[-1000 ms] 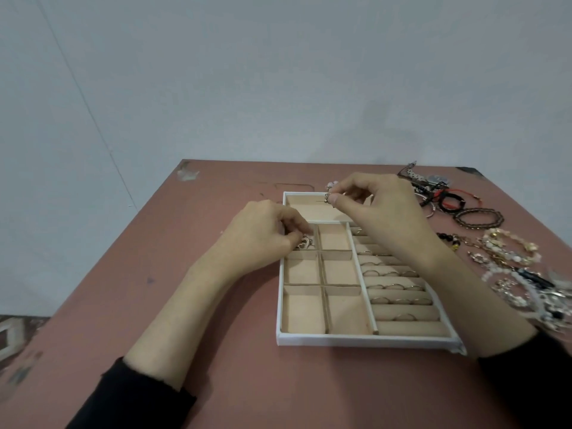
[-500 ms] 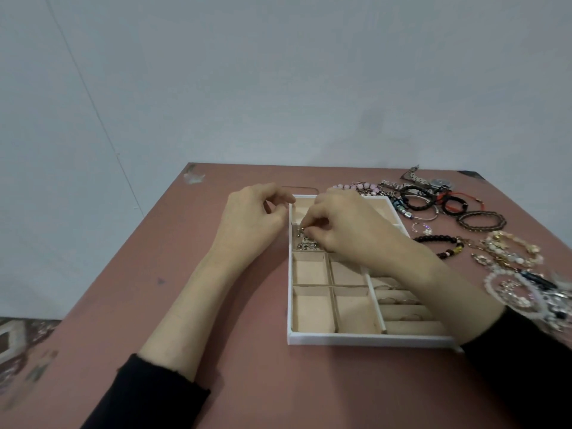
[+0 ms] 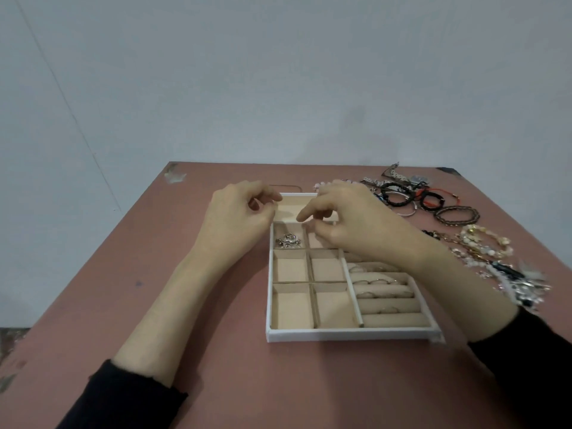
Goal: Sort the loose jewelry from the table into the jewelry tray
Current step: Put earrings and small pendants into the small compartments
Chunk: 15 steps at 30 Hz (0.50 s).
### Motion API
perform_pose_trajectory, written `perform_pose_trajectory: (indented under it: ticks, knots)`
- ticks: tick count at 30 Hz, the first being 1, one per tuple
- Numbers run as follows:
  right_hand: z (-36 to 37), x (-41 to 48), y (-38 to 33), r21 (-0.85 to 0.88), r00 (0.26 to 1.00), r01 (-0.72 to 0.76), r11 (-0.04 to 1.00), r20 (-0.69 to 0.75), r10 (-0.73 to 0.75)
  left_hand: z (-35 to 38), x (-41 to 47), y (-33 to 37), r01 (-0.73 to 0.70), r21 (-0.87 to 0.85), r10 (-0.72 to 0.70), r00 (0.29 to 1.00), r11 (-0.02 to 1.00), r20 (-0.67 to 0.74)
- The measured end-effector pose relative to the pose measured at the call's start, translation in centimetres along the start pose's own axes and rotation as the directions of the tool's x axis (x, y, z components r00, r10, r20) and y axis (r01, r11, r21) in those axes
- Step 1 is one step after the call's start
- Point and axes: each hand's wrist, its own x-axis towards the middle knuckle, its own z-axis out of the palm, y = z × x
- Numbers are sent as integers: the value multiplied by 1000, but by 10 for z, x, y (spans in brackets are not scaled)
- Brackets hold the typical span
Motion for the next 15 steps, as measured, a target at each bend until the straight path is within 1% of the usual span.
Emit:
perform_pose_trajectory:
  ticks: [3, 7, 10, 12, 15]
  knots:
    - [-19, -19, 15, 60, 996, -78, 995, -46, 81, 3, -2, 9, -16, -37, 17, 1000, 999, 24]
    - [-45, -50, 47, 150, 961, -224, 963, -132, 244, 14, -4, 37, -101, -60, 108, 985, 993, 135]
    - [-60, -74, 72, 199, 914, -323, 925, -189, 360, 30, -4, 64, -182, -61, 191, 951, 981, 244]
    - [-65, -88, 90, 246, 869, -384, 890, -230, 439, 46, -3, 82, -224, -60, 231, 917, 973, 325]
    - [-63, -104, 109, 402, 779, -432, 807, -285, 558, 74, -3, 105, -296, -73, 297, 851, 953, 432]
